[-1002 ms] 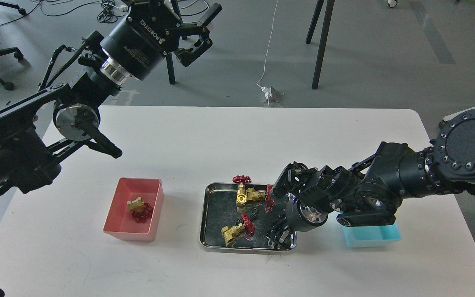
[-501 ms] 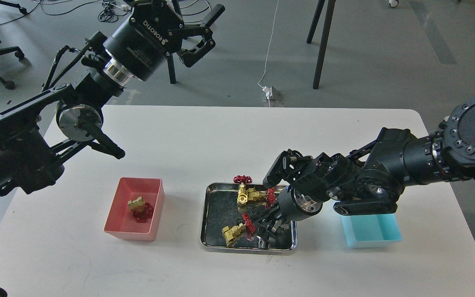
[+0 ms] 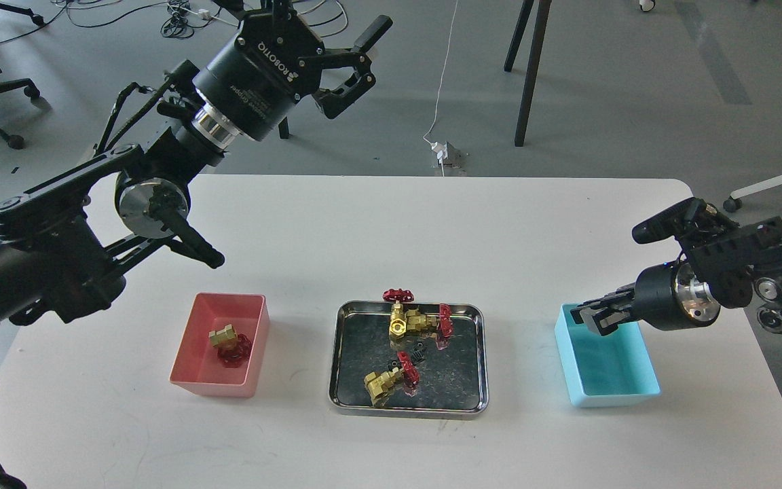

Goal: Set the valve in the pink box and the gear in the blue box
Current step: 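Carry the gear with the right gripper over the blue box, then release the gear into the blue box and withdraw the right gripper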

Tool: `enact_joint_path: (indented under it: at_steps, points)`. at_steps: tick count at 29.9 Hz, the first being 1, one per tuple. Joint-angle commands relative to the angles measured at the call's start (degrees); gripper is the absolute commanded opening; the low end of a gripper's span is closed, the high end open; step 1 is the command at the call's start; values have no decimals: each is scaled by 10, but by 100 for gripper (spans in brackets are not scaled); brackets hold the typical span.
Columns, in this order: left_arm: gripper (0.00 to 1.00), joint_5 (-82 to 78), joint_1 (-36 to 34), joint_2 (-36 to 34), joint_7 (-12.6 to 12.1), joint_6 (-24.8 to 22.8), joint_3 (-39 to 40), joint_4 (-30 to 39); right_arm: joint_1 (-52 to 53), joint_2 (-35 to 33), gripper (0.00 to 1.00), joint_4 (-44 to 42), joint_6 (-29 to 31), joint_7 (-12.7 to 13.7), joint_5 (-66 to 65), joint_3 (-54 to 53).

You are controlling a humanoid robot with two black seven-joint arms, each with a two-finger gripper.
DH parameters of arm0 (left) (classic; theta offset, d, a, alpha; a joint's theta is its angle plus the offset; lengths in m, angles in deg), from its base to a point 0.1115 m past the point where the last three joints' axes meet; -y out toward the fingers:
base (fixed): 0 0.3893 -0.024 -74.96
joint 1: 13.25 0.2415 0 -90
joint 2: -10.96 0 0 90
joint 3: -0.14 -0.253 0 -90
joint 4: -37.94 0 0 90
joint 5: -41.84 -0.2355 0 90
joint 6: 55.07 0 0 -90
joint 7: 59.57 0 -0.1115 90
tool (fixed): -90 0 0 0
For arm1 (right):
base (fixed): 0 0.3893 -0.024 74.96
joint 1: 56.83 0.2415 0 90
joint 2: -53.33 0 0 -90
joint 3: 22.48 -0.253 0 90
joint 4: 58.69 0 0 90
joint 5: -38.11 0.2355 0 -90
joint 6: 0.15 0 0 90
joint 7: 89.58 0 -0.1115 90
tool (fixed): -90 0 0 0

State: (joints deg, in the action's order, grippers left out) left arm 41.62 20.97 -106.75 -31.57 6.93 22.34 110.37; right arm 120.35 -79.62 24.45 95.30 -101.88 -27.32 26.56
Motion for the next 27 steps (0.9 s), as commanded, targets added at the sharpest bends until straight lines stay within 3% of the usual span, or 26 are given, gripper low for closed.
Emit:
enact_joint_path:
  at_steps: [1,5,11,16,23,27]
  points:
    - [99,-9,1,6,0,0,0,0,-31,-18,25,-1,-4,1,-1,-14]
    - [99,-9,1,8,0,3,1,0,-54,-20,51,-6,-11,2,1,-43]
    - [99,-10,1,11,0,6,-1,0,-82,-34,100,-5,-15,2,7,-73]
    - [99,-24,-2,-4,0,8,-2,-7,-84,-59,100,-13,-23,5,66,-170]
    - [99,-22,-15,-62,0,0,3,-75,-131,-49,100,-94,-17,8,551,-489]
    - [99,-12,-28,-68,0,0,40,-145,-168,-24,100,-110,18,-4,698,-616]
